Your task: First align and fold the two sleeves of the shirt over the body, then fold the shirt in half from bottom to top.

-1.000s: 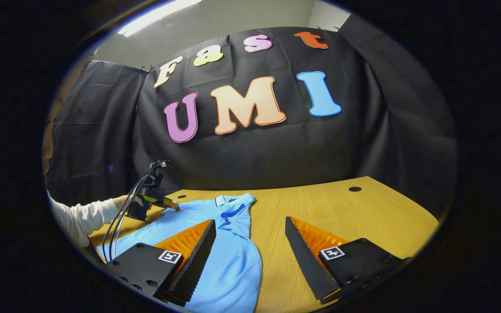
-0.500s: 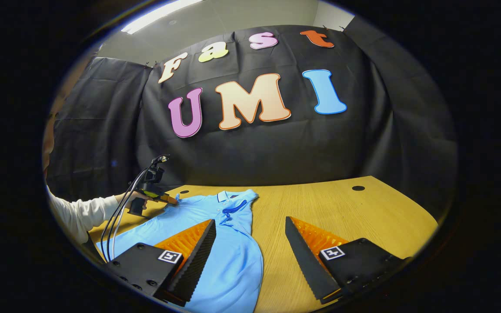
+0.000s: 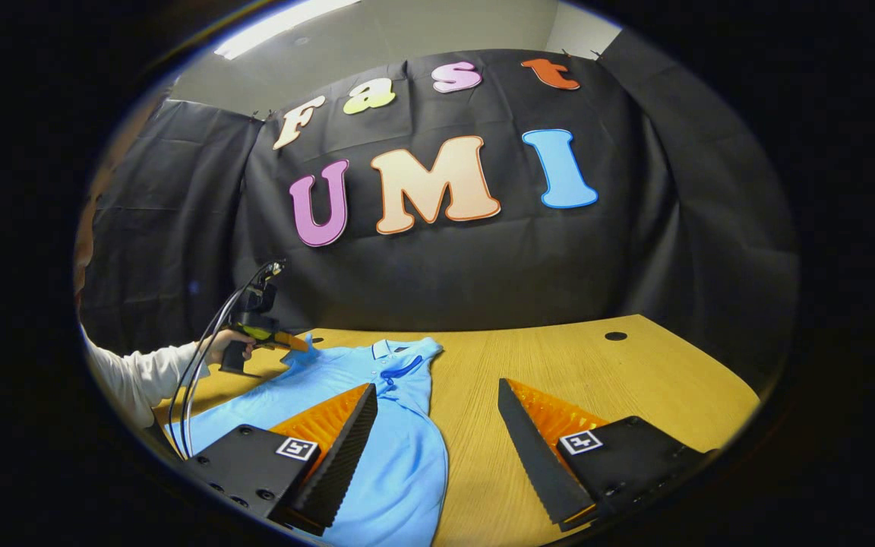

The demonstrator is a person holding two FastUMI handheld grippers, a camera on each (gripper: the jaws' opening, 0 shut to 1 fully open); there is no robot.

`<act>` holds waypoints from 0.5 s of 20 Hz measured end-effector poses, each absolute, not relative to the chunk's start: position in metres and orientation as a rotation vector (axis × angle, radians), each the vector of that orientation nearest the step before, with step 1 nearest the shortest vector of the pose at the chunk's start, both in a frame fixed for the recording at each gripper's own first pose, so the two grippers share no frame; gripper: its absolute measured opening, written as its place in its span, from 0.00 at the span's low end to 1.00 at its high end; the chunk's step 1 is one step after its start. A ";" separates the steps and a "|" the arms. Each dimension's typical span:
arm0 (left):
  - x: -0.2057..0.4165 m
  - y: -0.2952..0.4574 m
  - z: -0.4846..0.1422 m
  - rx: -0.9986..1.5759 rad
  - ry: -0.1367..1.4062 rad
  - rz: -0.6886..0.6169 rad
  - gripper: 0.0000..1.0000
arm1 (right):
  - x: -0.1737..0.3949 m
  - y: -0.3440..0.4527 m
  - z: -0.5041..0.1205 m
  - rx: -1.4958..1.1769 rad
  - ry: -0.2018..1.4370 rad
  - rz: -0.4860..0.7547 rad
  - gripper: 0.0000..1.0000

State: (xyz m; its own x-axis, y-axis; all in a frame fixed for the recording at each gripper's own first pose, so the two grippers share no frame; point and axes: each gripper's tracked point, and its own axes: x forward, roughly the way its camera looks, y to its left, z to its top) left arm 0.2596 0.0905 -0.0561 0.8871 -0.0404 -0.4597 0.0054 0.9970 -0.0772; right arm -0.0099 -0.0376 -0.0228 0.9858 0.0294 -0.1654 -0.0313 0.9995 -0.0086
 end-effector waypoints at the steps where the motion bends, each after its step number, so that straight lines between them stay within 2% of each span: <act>1: 0.261 0.076 -0.053 -0.084 0.480 -0.053 0.00 | -0.009 -0.037 -0.024 -0.014 0.169 0.035 0.99; 4: 0.261 0.027 -0.051 -0.118 0.499 -0.146 0.00 | -0.010 -0.035 -0.026 -0.017 0.178 0.044 0.99; 10: 0.260 -0.052 -0.063 -0.005 0.521 -0.291 0.00 | -0.009 -0.033 -0.035 -0.032 0.198 0.046 0.99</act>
State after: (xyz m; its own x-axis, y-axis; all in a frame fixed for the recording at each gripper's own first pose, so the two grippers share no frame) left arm 0.2596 -0.0515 -0.0629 0.8272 -0.2755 -0.4897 0.2732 0.9588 -0.0780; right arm -0.0092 -0.0332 -0.0354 0.9794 0.0425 -0.1974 -0.0489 0.9984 -0.0275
